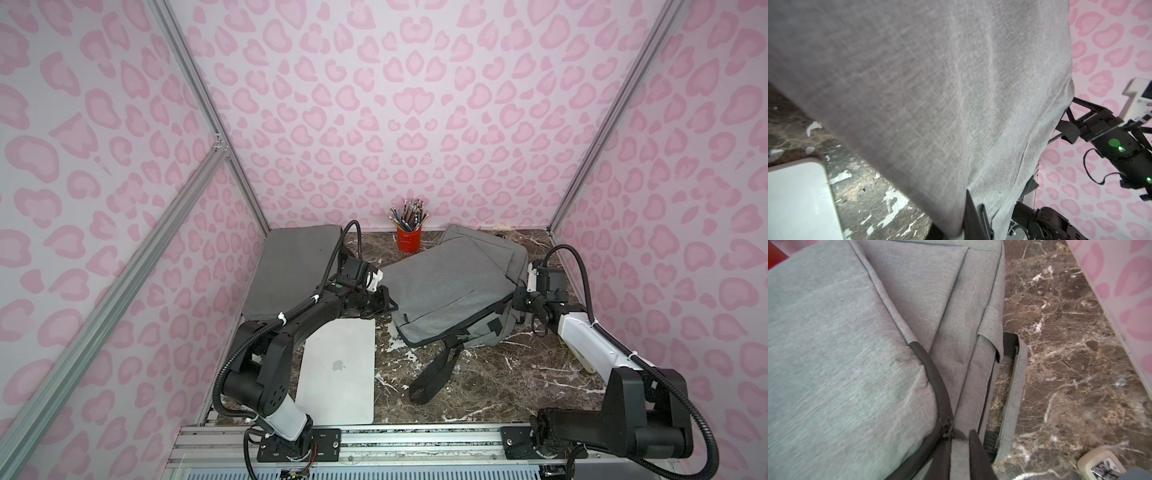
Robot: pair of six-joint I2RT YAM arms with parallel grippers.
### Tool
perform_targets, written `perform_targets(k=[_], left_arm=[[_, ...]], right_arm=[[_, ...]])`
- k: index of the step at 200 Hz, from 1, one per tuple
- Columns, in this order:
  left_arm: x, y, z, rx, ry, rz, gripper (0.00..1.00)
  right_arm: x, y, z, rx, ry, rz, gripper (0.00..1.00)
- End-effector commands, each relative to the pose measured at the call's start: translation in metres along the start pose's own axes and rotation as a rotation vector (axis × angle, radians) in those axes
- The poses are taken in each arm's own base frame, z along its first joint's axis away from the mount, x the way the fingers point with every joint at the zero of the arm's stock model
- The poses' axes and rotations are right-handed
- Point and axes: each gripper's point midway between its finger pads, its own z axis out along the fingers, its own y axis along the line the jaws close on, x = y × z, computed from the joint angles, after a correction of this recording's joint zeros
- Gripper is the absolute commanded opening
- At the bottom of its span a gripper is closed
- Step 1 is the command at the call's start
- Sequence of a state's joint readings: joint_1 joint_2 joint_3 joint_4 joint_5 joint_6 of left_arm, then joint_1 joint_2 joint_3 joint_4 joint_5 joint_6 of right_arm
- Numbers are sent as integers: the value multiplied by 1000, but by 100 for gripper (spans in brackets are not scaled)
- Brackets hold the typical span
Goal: Open the zippered laptop bag and take out the laptop
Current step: Unzip the zipper on the zippered laptop bag.
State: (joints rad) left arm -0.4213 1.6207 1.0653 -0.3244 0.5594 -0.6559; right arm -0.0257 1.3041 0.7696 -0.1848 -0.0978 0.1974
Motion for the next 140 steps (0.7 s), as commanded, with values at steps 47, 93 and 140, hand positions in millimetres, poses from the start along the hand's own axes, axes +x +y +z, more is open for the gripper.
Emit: perform_targets(k=[47,93,140], left_arm=[[4,3,8,-13,-12,-2,8],[4,-1,8,6,-15,10,17],[6,-4,10,21,-1,5,13]], right_arm=[[27,23,-41,-161,17,159,53],[51,71,-58,-491,4,407,74],[66,122,-64,-608,67,519,76]])
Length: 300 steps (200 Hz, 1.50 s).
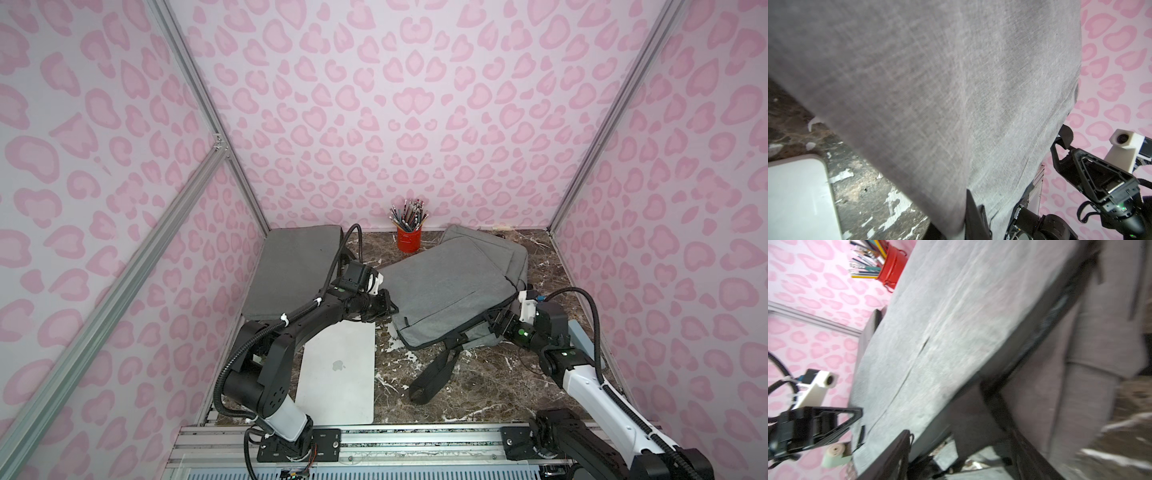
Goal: Open the zippered laptop bag and take out the laptop
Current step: Unzip the zipper on the zippered laptop bag, then pick up the zippered laptop bag.
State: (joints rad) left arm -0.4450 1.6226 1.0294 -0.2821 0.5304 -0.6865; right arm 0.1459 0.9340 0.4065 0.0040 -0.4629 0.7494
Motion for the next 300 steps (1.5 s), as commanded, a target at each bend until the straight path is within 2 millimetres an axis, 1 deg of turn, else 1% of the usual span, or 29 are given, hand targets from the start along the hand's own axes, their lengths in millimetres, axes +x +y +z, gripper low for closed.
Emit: perform_targets(k=[1,17,34,42,80,114,129,153,166,186,192,194,202,210,231,239,249,264,275,283,300], left_arm=[[0,-8,1,37,5,17,13],[1,-11,0,42,6,18,13],[2,-12,0,47,9,20,12],[3,-14,0,51,12,21,12],[7,-12,-1,44,15,24,11],[8,-8,-1,25,17,31,12],[7,-7,-1,16,14,36,13],[6,-10,-3,22,9,45,15],[6,-10,-5,15,7,52,18],[3,-9,-7,2,2,64,32],[2,-9,-8,-1,1,68,34],[0,-8,-9,-5,-2,66,38],[-3,-8,-11,-13,-5,71,47],[-8,-7,-14,-25,-14,80,56],[-24,-5,-26,-67,-51,104,67],[-32,-5,-31,-84,-71,120,70],[-43,-1,-34,-119,-86,135,73],[-62,5,-36,-155,-105,148,75],[-75,11,-32,-172,-107,147,75],[-84,12,-30,-169,-109,146,76],[-101,18,-19,-180,-104,140,76]], right_arm=[[1,25,8,-93,-17,120,76],[14,27,17,-97,23,155,76],[27,34,28,-108,74,161,76],[30,39,32,-118,88,158,75],[28,58,38,-209,93,178,60],[24,66,37,-228,89,173,41],[23,66,36,-218,87,167,34],[21,60,35,-185,82,167,22],[17,60,34,-184,71,166,14],[13,54,33,-155,63,152,6],[12,52,33,-152,65,150,4],[13,51,33,-150,66,151,3],[12,49,33,-150,68,151,0],[12,48,33,-149,68,148,0],[11,43,32,-133,70,134,0],[11,42,32,-134,70,129,0],[12,38,33,-126,75,128,0],[13,36,33,-131,80,125,0],[14,34,33,-130,81,125,0],[15,33,33,-129,82,123,0],[13,31,32,-129,79,121,0]])
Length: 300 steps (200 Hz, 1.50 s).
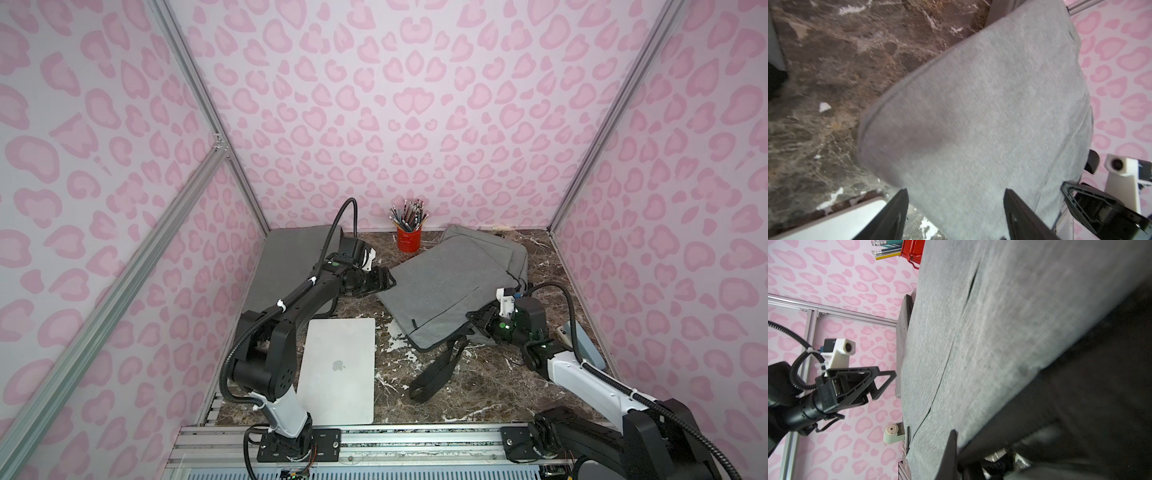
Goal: Open the zippered laptop bag and take out the laptop
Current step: Pick up the zippered laptop bag.
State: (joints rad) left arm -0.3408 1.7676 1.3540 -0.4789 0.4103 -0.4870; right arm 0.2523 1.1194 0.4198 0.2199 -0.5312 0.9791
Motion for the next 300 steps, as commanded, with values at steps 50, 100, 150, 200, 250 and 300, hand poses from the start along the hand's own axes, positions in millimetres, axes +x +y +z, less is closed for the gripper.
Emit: perform_targets(k=[50,100,150,200,250,300], left_arm=[[-33,22,34,-48,41,40,77],[-23,33,62,-10,144,41,76],[-19,-6,54,192,164,41,53],[-5,-11,51,244,195,11,14],[-5,-25,15,239,122,48,2],[16,-15,-17,153,76,62,2]], right_arm=[[-8,-5,-4,-4,-27,-53,0],[-9,-13,-6,-3,-25,-51,0],[-7,-17,-3,2,-11,-50,0],[-14,-8,0,-11,-17,-84,0],[-36,32,-9,-74,-71,-211,0],[-43,88,-14,-185,-98,-342,0]])
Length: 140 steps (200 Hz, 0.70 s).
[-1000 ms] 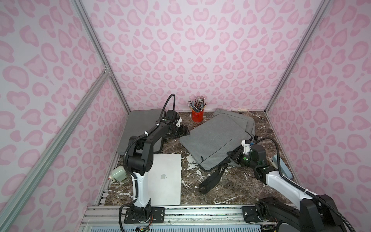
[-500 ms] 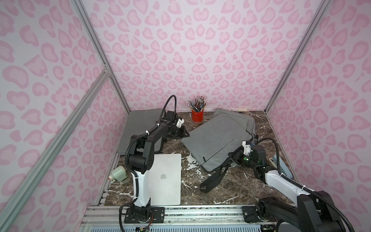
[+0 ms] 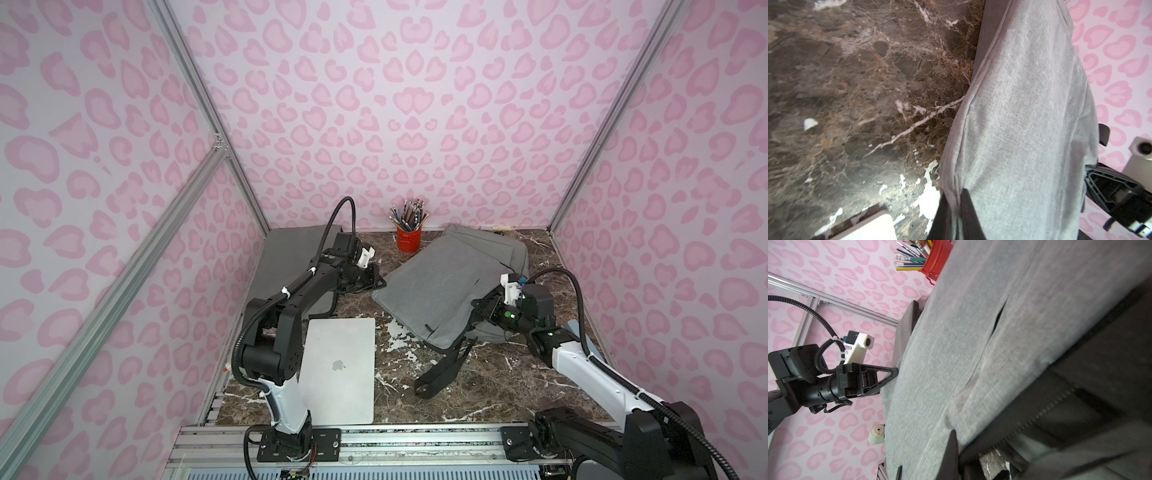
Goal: Open the zippered laptop bag and take out the laptop
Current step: Pick up the zippered laptop bag.
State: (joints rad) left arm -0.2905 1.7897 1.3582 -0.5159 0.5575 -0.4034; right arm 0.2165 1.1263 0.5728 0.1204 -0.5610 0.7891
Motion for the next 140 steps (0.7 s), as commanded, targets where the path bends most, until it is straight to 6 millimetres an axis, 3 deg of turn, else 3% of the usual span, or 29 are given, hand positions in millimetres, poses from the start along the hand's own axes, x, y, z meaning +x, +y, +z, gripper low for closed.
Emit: perform_targets(k=[1,71,108,140], left_arm=[[10,-18,-13,53,-1,45,2],[37,-1,-68,-144,-87,29,2],[74,24,-90,-265,-80,-55,2],[84,51,-113,-378,-134,-90,2]], right_arm=[[-21,48,-3,-145,-76,-149,0],[-12,100,-1,-284,-49,-200,0],[4,121,7,-340,2,-202,0],[16,138,23,-381,60,-241,0]])
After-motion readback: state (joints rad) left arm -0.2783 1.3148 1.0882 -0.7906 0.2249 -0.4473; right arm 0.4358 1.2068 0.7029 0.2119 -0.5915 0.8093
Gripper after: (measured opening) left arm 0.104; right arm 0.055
